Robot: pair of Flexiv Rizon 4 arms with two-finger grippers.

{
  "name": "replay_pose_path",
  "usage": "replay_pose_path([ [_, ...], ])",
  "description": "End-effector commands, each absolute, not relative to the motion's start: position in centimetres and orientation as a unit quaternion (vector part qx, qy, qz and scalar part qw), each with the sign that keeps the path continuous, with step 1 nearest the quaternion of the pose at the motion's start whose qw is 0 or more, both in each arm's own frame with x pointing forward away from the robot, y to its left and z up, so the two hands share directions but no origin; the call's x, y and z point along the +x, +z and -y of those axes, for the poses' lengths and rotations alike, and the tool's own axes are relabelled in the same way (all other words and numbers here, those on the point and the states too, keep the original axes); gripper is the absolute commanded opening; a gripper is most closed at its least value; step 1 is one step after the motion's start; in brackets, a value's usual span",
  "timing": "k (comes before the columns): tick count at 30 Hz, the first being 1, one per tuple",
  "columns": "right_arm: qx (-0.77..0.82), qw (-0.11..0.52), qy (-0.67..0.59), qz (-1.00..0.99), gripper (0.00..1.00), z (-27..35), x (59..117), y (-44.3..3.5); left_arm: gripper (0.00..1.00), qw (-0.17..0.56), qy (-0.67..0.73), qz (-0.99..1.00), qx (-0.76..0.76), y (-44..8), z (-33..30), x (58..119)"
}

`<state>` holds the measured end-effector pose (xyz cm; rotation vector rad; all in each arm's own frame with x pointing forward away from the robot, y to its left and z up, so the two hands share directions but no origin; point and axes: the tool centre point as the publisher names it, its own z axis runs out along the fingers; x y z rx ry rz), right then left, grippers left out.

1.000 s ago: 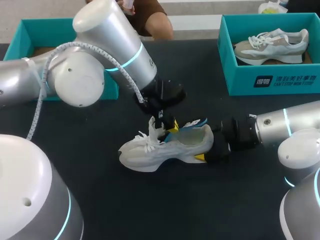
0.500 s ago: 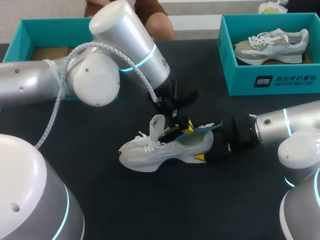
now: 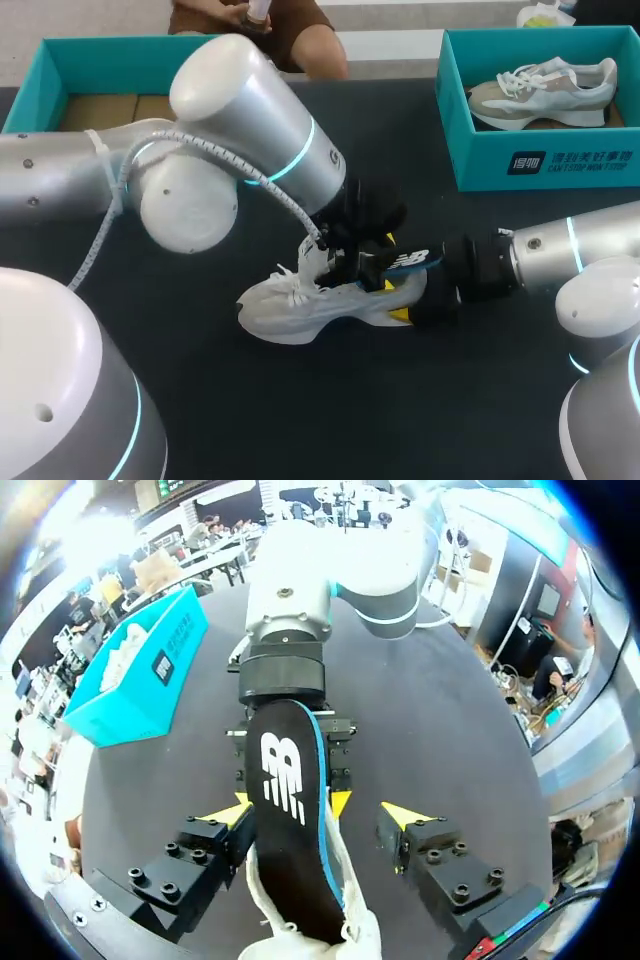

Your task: Take the shoe out of the shoebox, open the shoe tongue, remove and reinsert the insole, then place the shoe into the shoebox

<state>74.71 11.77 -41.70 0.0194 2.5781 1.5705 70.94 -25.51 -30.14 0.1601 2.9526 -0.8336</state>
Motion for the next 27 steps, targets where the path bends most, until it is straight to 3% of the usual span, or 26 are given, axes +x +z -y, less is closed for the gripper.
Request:
replay_pose_path([
  [1,0.007,0.062,0.518,-0.853,0.0,-11.8,75.0,-42.0,0.77,0.079,-0.283,-0.955,0.05,-30.4,24.6,70.2],
  [7,0.007,0.062,0.518,-0.853,0.0,-11.8,75.0,-42.0,0.51,0.133,-0.276,-0.951,0.044,-31.1,24.8,70.3],
  [13,0.007,0.062,0.518,-0.853,0.0,-11.8,75.0,-42.0,0.47,0.189,-0.266,-0.945,0.023,-31.5,25.0,70.3],
  [27,0.007,0.062,0.518,-0.853,0.0,-11.8,75.0,-42.0,0.47,0.222,-0.282,-0.933,-0.017,-32.2,25.6,71.2],
])
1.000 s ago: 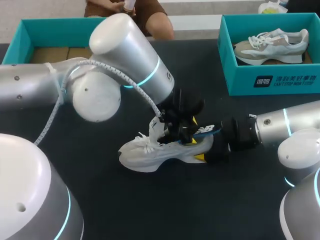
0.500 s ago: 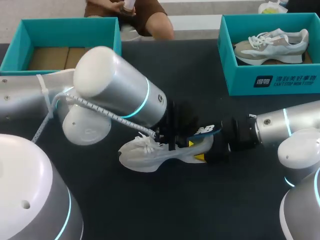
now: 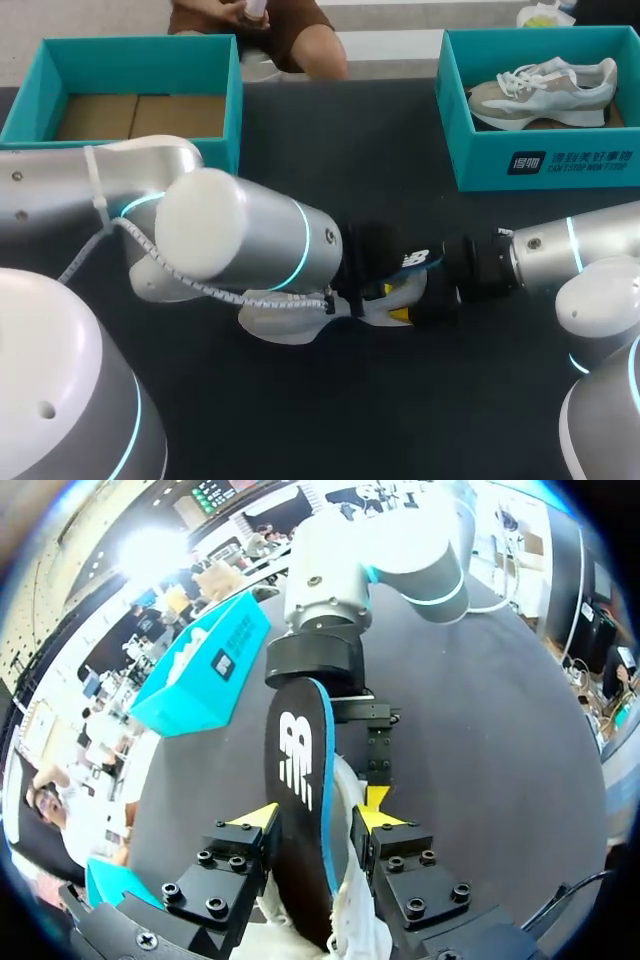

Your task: Take the shoe out of the shoebox, open the shoe tongue, remove and reinsert the insole, then place the shoe into the shoebox

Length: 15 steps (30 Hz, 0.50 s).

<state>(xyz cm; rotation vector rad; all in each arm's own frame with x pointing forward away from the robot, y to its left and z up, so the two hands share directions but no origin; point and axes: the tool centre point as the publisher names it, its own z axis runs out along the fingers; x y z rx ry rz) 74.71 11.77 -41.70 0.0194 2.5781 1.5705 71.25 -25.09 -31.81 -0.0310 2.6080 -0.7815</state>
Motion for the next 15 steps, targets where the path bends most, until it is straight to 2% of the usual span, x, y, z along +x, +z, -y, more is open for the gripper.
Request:
replay_pose_path([
  [1,0.007,0.062,0.518,-0.853,0.0,-11.8,75.0,-42.0,0.46,0.223,-0.283,-0.933,-0.017,-32.2,25.6,71.3],
  [10,0.007,0.062,0.518,-0.853,0.0,-11.8,75.0,-42.0,0.42,0.241,-0.281,-0.929,-0.024,-33.2,26.2,72.4],
  [13,0.007,0.062,0.518,-0.853,0.0,-11.8,75.0,-42.0,0.29,0.241,-0.283,-0.928,-0.025,-33.4,26.6,72.7],
  [14,0.007,0.062,0.518,-0.853,0.0,-11.8,75.0,-42.0,0.19,0.241,-0.283,-0.928,-0.025,-33.4,26.6,72.7],
  [15,0.007,0.062,0.518,-0.853,0.0,-11.8,75.0,-42.0,0.0,0.239,-0.286,-0.928,-0.025,-33.5,26.7,72.6],
])
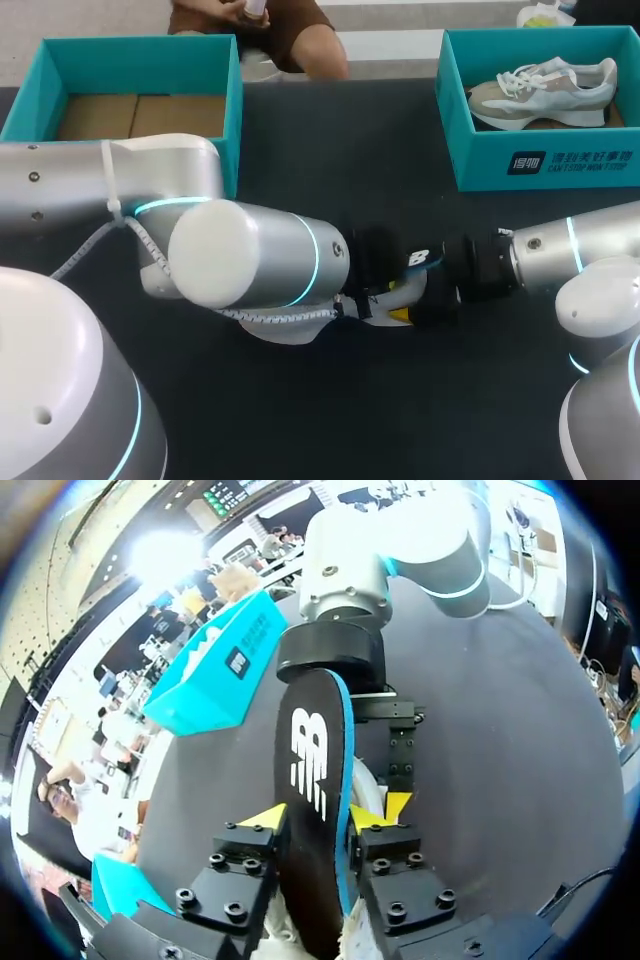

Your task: Take the shoe out of the shoebox, open the shoe tongue, remove and reinsert the insole, then place the shoe into the shoebox

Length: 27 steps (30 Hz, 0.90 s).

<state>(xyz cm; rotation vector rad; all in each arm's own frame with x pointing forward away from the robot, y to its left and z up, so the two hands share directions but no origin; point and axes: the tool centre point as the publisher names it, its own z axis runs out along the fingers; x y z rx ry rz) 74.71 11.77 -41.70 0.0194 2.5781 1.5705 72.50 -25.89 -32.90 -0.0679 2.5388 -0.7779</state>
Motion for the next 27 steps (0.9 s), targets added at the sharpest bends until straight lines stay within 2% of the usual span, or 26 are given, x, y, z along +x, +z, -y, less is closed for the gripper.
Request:
replay_pose_path([
  [1,0.007,0.062,0.518,-0.853,0.0,-11.8,75.0,-42.0,0.0,0.239,-0.287,-0.927,-0.024,-33.4,26.8,72.4],
  [11,0.007,0.062,0.518,-0.853,0.0,-11.8,75.0,-42.0,0.0,0.241,-0.308,-0.92,-0.017,-31.6,26.7,71.2],
  [27,0.007,0.062,0.518,-0.853,0.0,-11.8,75.0,-42.0,0.0,0.211,-0.396,-0.894,0.0,-22.3,28.4,71.4],
])
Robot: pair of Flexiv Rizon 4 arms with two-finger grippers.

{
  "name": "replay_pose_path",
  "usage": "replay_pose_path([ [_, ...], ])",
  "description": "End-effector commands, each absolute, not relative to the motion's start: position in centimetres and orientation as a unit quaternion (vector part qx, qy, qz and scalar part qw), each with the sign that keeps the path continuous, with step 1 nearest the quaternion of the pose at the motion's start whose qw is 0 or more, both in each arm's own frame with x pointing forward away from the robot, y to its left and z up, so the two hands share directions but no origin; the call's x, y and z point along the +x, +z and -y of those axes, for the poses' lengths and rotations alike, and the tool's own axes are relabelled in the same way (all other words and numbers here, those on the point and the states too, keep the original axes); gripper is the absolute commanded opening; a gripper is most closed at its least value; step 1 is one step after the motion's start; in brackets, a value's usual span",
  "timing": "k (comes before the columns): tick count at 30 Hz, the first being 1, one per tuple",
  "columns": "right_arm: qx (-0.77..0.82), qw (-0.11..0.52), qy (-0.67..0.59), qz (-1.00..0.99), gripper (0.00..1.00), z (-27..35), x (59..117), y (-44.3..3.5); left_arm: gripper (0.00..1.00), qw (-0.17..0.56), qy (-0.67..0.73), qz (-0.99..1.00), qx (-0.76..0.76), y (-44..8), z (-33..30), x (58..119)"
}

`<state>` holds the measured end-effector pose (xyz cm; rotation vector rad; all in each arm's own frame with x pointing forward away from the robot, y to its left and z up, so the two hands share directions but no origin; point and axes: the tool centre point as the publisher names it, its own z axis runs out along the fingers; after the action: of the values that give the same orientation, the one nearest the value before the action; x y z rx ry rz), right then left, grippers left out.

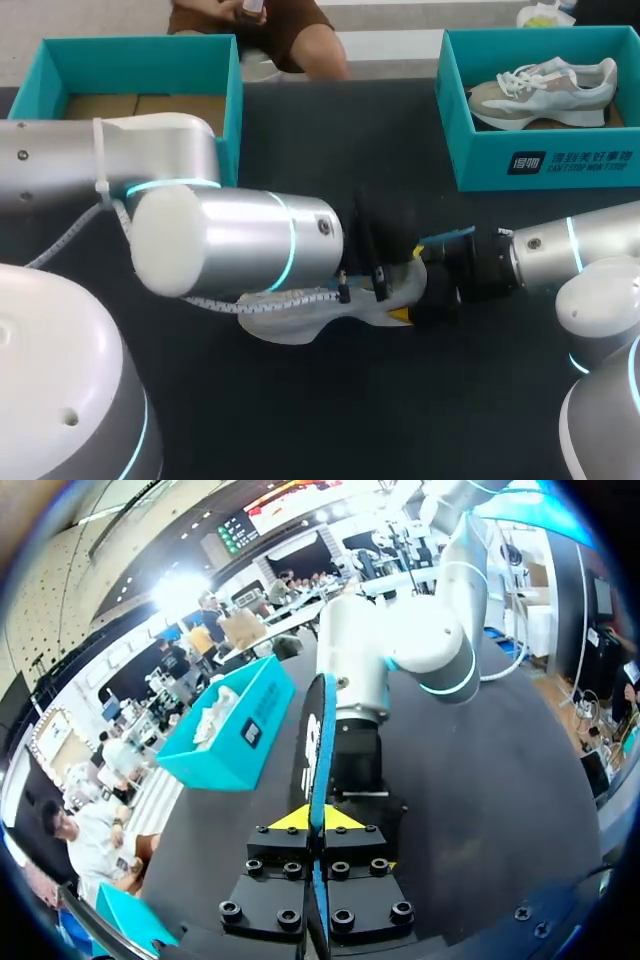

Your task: Take the shoe out of the shoebox, open the shoe tongue, remove and reinsert the insole, then place the shoe into the shoebox

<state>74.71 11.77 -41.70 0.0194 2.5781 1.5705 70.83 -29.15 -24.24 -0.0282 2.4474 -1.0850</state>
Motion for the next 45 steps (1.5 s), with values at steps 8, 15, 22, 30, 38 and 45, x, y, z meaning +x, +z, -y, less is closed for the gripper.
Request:
replay_pose_path([
  [8,0.007,0.062,0.518,-0.853,0.0,-11.8,75.0,-42.0,0.0,0.147,-0.417,-0.897,0.021,-19.8,29.3,71.8],
  [15,0.007,0.062,0.518,-0.853,0.0,-11.8,75.0,-42.0,0.0,0.101,-0.434,-0.894,0.029,-18.9,29.3,72.0],
  [22,0.007,0.062,0.518,-0.853,0.0,-11.8,75.0,-42.0,0.0,0.041,-0.466,-0.882,0.049,-17.0,28.9,72.3],
  [30,0.007,0.062,0.518,-0.853,0.0,-11.8,75.0,-42.0,0.0,-0.013,-0.495,-0.865,0.078,-14.5,28.9,72.4],
  [38,0.007,0.062,0.518,-0.853,0.0,-11.8,75.0,-42.0,0.0,-0.026,-0.519,-0.849,0.1,-12.0,28.8,72.1],
  [45,0.007,0.062,0.518,-0.853,0.0,-11.8,75.0,-42.0,0.0,-0.041,-0.531,-0.837,0.125,-9.8,28.5,72.3],
])
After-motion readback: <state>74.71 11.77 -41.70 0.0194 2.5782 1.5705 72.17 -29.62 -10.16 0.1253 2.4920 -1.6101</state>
